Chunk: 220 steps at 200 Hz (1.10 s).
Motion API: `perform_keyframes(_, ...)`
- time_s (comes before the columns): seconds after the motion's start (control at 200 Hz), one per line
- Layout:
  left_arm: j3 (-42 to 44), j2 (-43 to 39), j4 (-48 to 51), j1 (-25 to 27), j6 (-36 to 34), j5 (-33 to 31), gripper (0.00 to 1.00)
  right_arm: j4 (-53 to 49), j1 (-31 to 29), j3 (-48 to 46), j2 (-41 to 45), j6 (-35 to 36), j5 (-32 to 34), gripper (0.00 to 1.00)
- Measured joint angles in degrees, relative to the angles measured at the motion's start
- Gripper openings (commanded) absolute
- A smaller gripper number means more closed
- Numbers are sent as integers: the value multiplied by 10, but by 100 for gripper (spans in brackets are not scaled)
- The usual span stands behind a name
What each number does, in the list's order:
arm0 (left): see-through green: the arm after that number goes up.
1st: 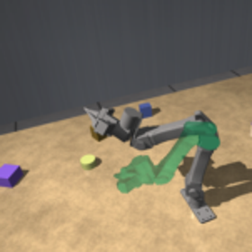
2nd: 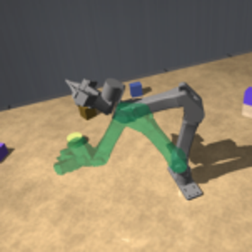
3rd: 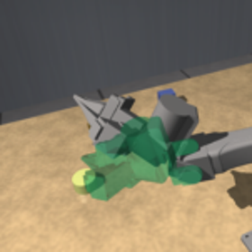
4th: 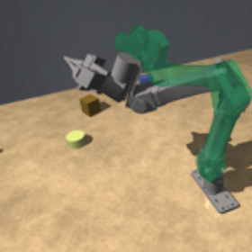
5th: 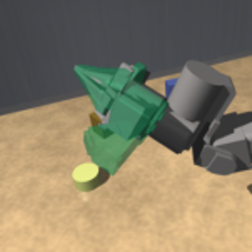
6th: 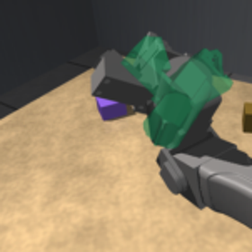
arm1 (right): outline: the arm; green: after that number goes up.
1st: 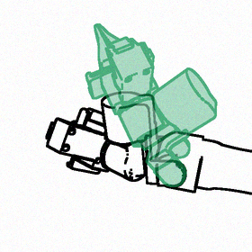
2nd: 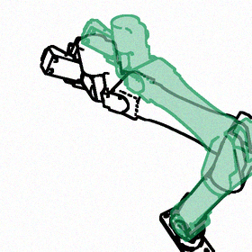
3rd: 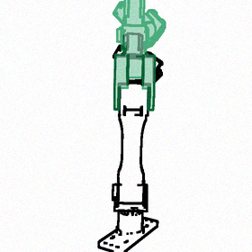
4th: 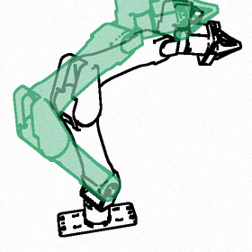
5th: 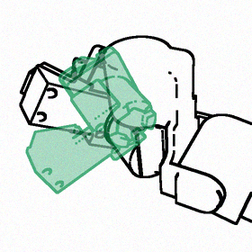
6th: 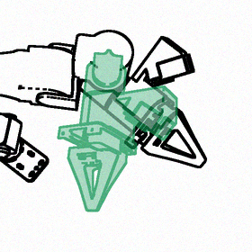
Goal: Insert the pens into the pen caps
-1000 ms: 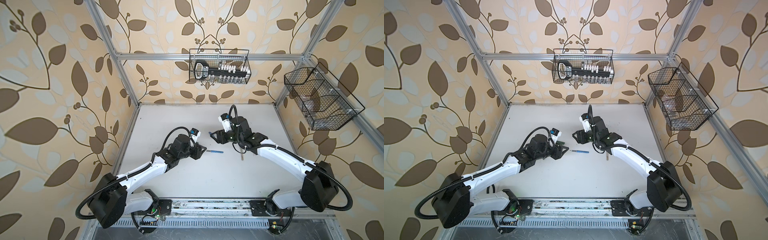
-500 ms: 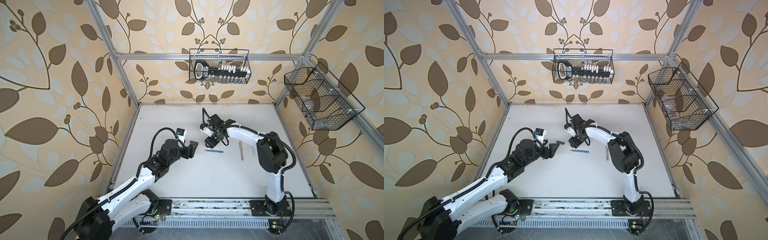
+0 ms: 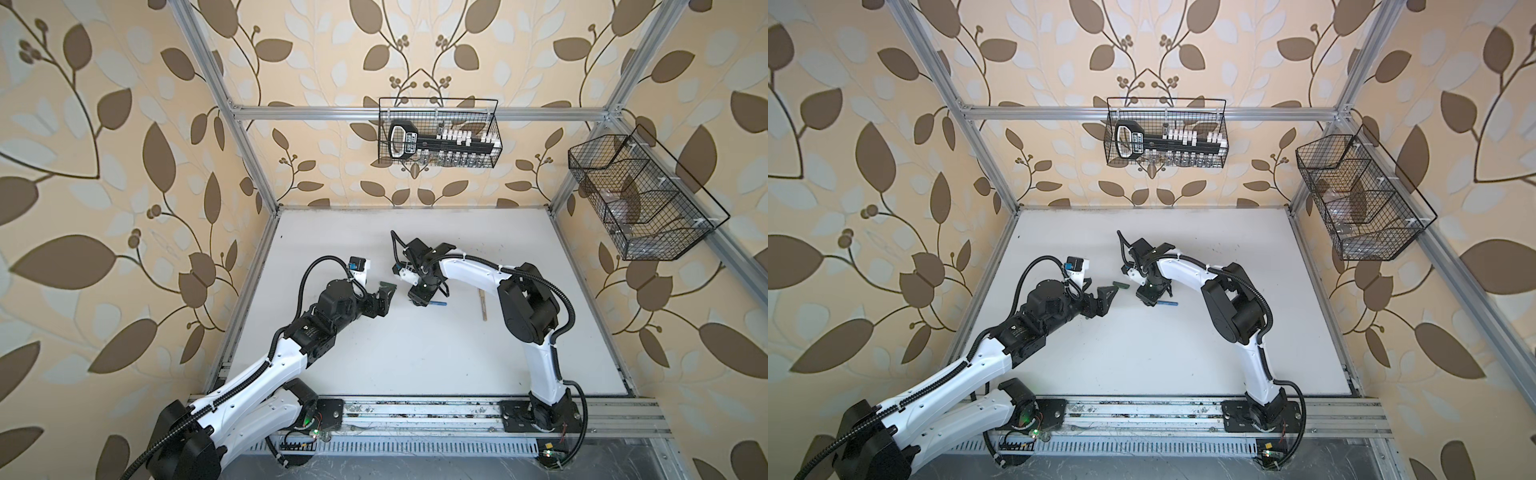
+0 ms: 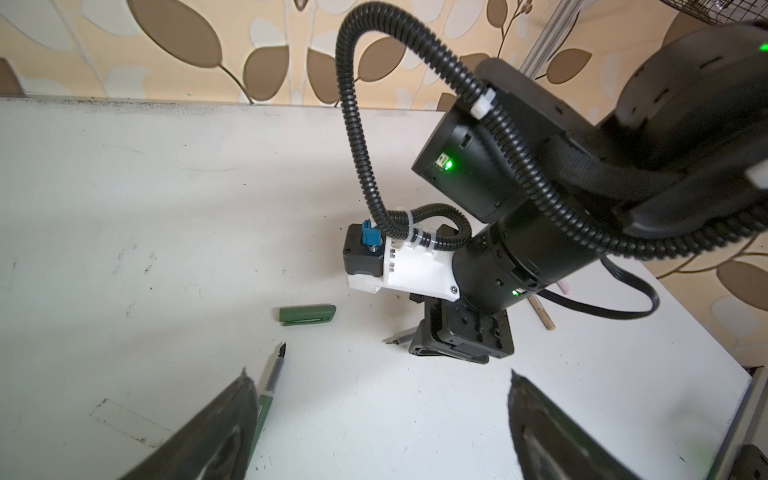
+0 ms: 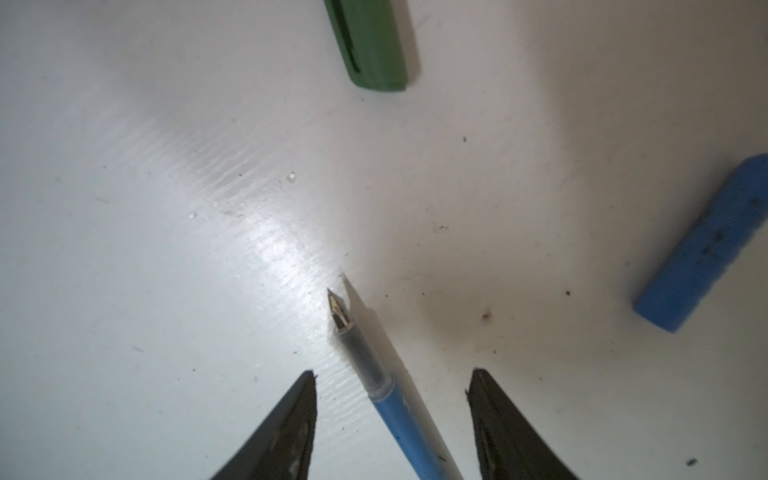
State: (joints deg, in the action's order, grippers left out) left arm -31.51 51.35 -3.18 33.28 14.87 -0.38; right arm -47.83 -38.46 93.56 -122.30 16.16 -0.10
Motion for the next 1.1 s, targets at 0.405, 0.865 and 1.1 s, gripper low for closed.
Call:
perform_keyframes(0.405,9,-12,-1,0,0,-4,96,-4,-9,-3,-13,0,17,50)
perform_keyframes(0.865,10,-9,-1,0,0,-18,98,4,-19,-7,-14,-20,14,24)
perform_keyframes(1.1,10,-7,-1,0,0,-18,98,29,-5,-26,-4,-38,-16,11)
